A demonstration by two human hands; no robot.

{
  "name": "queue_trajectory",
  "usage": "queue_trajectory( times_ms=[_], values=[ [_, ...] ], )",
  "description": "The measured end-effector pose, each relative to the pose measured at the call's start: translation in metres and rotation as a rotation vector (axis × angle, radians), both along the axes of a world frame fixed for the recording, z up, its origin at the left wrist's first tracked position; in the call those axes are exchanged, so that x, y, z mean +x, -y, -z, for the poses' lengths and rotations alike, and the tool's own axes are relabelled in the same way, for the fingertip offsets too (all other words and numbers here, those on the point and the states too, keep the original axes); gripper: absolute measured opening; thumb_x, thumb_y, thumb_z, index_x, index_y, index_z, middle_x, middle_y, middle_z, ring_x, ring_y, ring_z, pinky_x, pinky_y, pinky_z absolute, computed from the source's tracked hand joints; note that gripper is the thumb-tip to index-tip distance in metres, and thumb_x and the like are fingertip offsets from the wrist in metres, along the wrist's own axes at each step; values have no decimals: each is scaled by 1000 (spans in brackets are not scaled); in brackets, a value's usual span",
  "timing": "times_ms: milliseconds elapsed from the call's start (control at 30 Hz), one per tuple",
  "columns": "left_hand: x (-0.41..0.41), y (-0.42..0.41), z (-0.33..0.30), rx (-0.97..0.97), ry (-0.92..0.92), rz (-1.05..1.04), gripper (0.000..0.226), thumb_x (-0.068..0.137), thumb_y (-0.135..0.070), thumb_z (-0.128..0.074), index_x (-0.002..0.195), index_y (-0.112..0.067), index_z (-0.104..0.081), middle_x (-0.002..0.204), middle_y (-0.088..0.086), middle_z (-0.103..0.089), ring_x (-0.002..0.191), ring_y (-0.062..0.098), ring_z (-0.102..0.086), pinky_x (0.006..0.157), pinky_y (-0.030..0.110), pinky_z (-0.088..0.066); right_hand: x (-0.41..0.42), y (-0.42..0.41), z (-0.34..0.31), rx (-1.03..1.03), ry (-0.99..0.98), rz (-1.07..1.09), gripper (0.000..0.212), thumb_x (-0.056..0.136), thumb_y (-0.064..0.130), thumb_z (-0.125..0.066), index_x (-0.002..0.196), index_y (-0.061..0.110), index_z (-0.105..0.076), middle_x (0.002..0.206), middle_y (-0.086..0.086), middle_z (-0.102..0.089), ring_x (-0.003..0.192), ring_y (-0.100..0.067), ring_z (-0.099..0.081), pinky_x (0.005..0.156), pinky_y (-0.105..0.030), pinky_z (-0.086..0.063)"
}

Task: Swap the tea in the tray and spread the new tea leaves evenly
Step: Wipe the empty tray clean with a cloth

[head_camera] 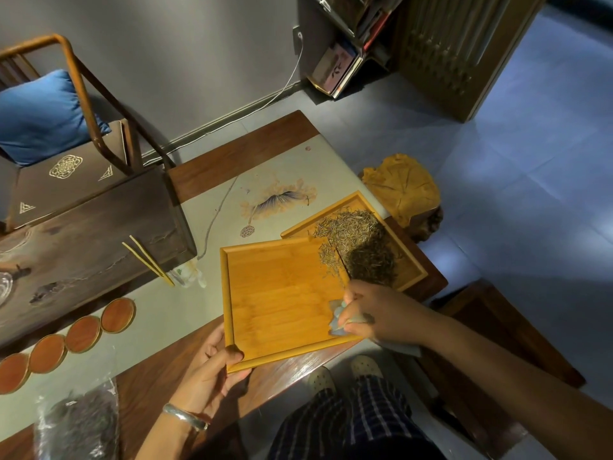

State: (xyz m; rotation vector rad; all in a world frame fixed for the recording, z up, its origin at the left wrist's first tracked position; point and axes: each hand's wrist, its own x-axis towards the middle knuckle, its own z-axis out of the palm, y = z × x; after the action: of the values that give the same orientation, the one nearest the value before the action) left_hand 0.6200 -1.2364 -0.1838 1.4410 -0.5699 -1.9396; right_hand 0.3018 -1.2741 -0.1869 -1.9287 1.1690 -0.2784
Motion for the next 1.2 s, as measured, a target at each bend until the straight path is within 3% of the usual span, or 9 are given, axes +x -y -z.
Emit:
queue_trajectory(
  times_ms=[100, 167, 233, 600, 800, 933, 1033, 1100, 1200],
  values=[
    [2, 2, 0, -39, 12, 37, 65, 71, 8, -49, 135, -3, -42, 59, 4, -62, 40, 10, -57, 37, 18, -48, -16, 6, -5, -29, 63, 135, 17, 87, 28, -67, 97, 15, -71, 96, 11, -46, 89, -1, -52, 77, -22, -46],
    [1, 4, 0, -57, 9, 39, 66, 69, 8, -49, 134, -3, -43, 60, 5, -64, 41, 11, -58, 38, 18, -49, -24, 8, -9, -77, 97, 202, 17, 85, 25, -69, 100, 16, -73, 95, 14, -45, 91, 2, -50, 76, -9, -40],
    [-1, 5, 0, -71, 16, 43, 66, 69, 7, -49, 134, -2, -43, 59, 3, -63, 40, 10, -57, 37, 17, -48, -27, 5, -12, -84, 85, 189, 17, 84, 24, -71, 100, 18, -73, 95, 16, -44, 93, 3, -49, 76, -6, -39],
    [3, 11, -3, -142, 69, 92, 59, 72, 9, -47, 130, 3, -45, 55, 7, -53, 35, 10, -44, 37, 17, -45, -14, 2, -2, -195, -199, -31, 17, 90, 32, -56, 78, 20, -56, 88, 9, -40, 73, -4, -42, 59, -31, -42],
    [8, 11, -2, -139, 81, 150, 56, 76, 18, -41, 128, -1, -46, 60, 2, -62, 45, 11, -58, 44, 21, -54, -9, 35, 16, -351, -268, -72, 17, 91, 31, -56, 88, 17, -66, 96, 5, -41, 80, -3, -39, 57, -16, -26],
    [9, 11, -5, -134, 82, 173, 54, 80, 21, -39, 131, 2, -42, 59, 5, -64, 46, 8, -60, 43, 18, -51, -4, 60, 24, -384, -309, 0, 20, 93, 31, -55, 96, 15, -67, 104, 0, -46, 88, -9, -48, 63, -19, -37],
    [10, 14, -6, -120, 83, 175, 61, 71, 13, -58, 129, -3, -47, 63, 1, -66, 50, 10, -63, 46, 20, -53, -5, 66, 18, -380, -276, 92, 22, 93, 30, -56, 99, 13, -69, 106, -4, -49, 88, -14, -51, 64, -27, -45],
    [9, 16, -8, -126, 79, 170, 61, 68, 4, -55, 129, -3, -47, 61, 2, -66, 49, 11, -63, 45, 19, -52, -8, 62, 9, -373, -184, 176, 20, 90, 27, -61, 102, 13, -70, 103, -4, -50, 85, -15, -52, 66, -31, -50],
    [9, 18, -7, -142, 84, 140, 59, 69, 4, -61, 126, -6, -51, 69, 7, -68, 53, 14, -65, 47, 21, -54, -7, 42, 0, -353, -61, 206, 17, 87, 26, -66, 100, 16, -71, 100, 1, -49, 84, -11, -53, 67, -26, -48]
  ],
)
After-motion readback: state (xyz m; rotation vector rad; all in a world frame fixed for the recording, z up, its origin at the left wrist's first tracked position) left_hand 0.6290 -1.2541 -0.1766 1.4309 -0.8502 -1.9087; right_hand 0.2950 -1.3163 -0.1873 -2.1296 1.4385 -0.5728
